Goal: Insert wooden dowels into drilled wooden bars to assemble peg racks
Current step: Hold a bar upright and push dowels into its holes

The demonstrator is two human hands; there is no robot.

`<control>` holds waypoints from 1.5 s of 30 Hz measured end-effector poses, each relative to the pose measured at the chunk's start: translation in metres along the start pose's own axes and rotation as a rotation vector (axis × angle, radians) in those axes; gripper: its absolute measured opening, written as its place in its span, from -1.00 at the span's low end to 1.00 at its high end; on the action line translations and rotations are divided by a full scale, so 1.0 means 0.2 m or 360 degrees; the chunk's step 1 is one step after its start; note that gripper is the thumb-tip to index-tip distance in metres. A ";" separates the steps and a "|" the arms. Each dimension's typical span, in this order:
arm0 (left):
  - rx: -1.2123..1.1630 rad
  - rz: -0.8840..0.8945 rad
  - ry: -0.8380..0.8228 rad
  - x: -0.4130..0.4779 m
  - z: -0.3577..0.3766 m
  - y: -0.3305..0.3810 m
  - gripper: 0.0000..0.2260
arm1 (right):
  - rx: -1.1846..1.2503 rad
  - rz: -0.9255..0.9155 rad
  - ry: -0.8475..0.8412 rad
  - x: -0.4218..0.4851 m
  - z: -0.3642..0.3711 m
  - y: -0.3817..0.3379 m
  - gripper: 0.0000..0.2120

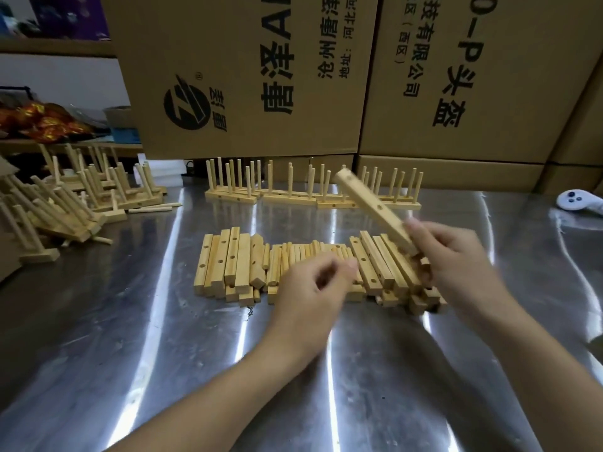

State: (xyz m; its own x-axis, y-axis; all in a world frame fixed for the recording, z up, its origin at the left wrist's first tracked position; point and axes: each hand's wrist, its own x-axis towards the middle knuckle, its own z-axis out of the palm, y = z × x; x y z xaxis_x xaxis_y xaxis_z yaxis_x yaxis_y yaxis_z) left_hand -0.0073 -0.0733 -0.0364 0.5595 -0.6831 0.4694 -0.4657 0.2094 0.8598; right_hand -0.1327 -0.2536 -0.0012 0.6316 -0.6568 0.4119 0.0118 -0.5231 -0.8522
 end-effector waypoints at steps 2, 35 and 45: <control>-0.0273 -0.0271 0.0089 0.05 -0.10 0.04 -0.87 | 0.0017 0.0031 -0.0290 -0.03 0.07 -0.01 -0.53; -0.1247 -0.0814 0.0584 0.17 -0.49 0.01 -0.72 | -0.1150 -0.0520 0.0011 -0.16 0.40 0.06 -0.70; -0.1222 -0.0806 0.0555 0.17 -0.48 0.01 -0.72 | -0.1319 -0.0720 -0.0212 -0.16 0.43 0.06 -0.67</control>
State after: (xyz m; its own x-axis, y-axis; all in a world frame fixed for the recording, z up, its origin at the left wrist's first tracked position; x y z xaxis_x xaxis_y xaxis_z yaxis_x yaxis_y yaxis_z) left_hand 0.0761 -0.0290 0.0002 0.7985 -0.5986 -0.0635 0.3878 0.4310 0.8148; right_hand -0.0862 -0.1910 -0.0520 0.7856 -0.2571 0.5628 -0.2439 -0.9646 -0.1002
